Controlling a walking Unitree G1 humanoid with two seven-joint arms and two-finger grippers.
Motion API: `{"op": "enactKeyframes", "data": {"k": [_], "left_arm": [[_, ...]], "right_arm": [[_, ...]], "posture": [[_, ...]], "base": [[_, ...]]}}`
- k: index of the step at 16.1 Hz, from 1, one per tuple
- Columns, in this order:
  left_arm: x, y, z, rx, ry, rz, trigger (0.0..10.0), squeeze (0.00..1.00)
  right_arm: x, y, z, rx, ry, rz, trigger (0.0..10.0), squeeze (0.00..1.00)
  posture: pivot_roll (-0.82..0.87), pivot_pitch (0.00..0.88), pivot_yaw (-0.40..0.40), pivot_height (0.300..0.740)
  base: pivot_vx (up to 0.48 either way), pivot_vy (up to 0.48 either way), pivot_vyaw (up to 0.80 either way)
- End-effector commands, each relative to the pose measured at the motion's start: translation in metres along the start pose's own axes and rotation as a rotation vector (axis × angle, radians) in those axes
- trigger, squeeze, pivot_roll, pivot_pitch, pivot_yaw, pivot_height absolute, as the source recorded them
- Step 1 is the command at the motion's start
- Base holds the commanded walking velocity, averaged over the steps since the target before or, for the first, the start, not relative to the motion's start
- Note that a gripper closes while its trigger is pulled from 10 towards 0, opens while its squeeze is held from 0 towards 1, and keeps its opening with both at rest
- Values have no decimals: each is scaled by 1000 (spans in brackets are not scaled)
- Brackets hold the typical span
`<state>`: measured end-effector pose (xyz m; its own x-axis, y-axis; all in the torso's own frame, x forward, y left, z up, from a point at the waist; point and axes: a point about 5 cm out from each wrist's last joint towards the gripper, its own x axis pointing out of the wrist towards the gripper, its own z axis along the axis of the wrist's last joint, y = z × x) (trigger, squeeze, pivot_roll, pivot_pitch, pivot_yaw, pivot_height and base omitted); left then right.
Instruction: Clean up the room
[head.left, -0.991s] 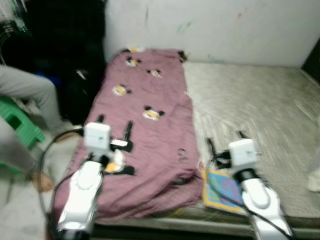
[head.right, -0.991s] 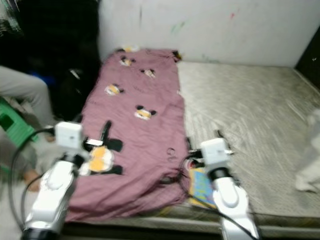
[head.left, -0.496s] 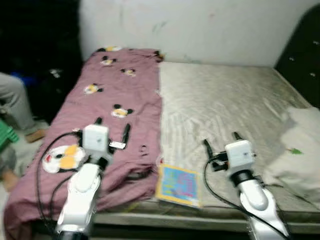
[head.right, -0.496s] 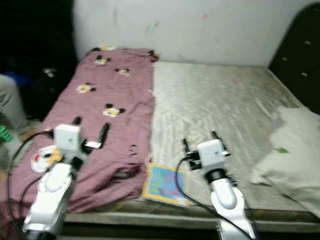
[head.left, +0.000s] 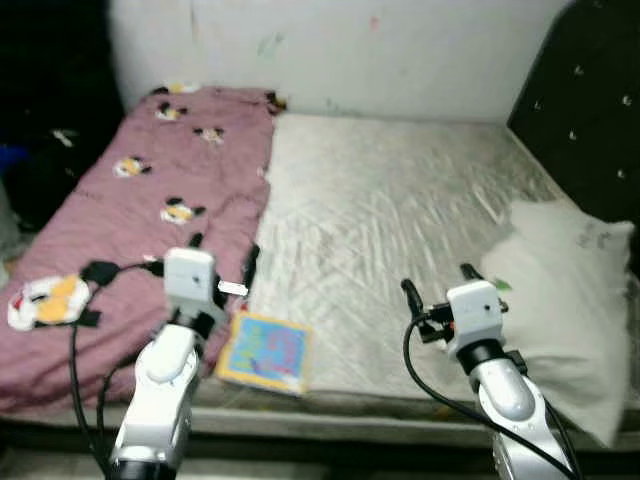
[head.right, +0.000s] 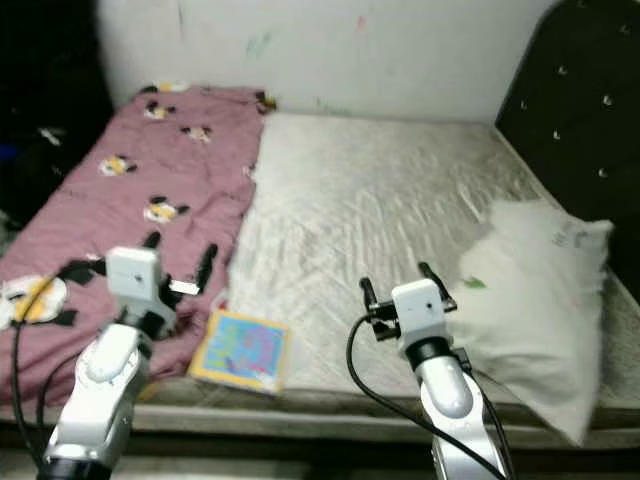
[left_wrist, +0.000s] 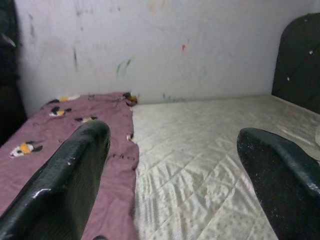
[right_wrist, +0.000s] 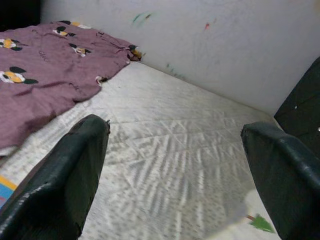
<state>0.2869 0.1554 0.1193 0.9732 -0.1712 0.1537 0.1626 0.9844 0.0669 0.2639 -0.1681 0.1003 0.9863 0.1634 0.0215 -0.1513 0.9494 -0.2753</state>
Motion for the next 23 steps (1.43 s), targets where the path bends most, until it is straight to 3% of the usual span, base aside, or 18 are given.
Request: {"op": "enactKeyframes", "data": {"k": [1, 5, 15, 20, 23], "left_arm": [[3, -4, 4, -9, -17, -11, 10000, 0], [1, -11, 9, -33, -56, -82, 10000, 0], [2, -10, 9, -32, -54, -83, 10000, 0], [4, -5, 4, -19, -13, -20, 10000, 0], [4, -7, 6, -12, -24, -39, 10000, 0]], "right_arm": [[0, -6, 3, -13, -10, -9, 10000, 0], [0, -7, 3, -17, -14, -9, 10000, 0], [1, -7, 4, -17, -14, -13, 10000, 0], [2, -8, 4, -17, -11, -14, 10000, 0], [2, -9, 3, -23, -10, -12, 10000, 0]], "posture": [[-76, 0, -10, 740], [-76, 0, -10, 740], [-78, 0, -10, 740], [-79, 0, -11, 740], [-78, 0, -12, 740]], "base": [[0, 0, 0], [0, 0, 0], [316, 0, 0], [0, 0, 0], [0, 0, 0]]}}
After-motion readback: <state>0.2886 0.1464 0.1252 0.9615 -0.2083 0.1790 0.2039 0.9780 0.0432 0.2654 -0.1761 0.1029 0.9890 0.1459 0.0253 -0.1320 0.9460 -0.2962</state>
